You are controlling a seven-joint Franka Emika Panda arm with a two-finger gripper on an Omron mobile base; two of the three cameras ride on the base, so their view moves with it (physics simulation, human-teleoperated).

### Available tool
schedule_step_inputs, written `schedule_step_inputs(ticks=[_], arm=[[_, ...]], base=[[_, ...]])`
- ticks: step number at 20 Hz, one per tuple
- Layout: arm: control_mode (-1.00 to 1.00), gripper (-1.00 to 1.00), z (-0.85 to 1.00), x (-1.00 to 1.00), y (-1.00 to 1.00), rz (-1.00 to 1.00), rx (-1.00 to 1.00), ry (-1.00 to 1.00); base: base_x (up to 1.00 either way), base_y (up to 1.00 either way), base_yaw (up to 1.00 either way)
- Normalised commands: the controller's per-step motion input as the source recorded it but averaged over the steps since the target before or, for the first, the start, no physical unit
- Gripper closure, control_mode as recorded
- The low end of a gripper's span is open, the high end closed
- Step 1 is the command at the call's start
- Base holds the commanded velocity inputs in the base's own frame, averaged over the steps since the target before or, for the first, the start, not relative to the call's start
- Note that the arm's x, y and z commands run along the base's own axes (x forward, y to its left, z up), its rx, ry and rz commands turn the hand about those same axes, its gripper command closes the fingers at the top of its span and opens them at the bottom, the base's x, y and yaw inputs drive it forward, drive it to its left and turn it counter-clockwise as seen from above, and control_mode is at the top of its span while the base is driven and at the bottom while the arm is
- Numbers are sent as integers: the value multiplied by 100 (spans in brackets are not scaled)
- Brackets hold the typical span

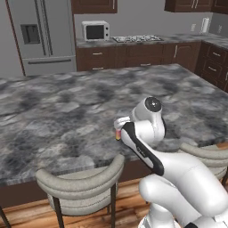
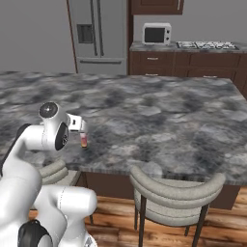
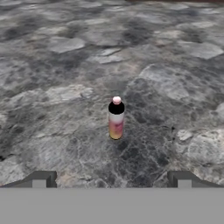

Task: Place the large bottle from the dining counter next to the other large bottle outside the sink, and place the small bottle from the dining counter next to the other small bottle inside the sink.

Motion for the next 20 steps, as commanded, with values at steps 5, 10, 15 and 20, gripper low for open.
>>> schedule_step_inputs(ticks=[5, 10, 15, 20], arm=[[-100, -100, -19, 1, 0, 0, 0, 0], [-100, -100, -20, 0, 0, 0, 0, 0], [-100, -100, -2, 9, 0, 0, 0, 0], [-100, -100, 0, 19, 0, 0, 0, 0]], base=[[0, 0, 0], [0, 0, 0], [0, 0, 0], [0, 0, 0]])
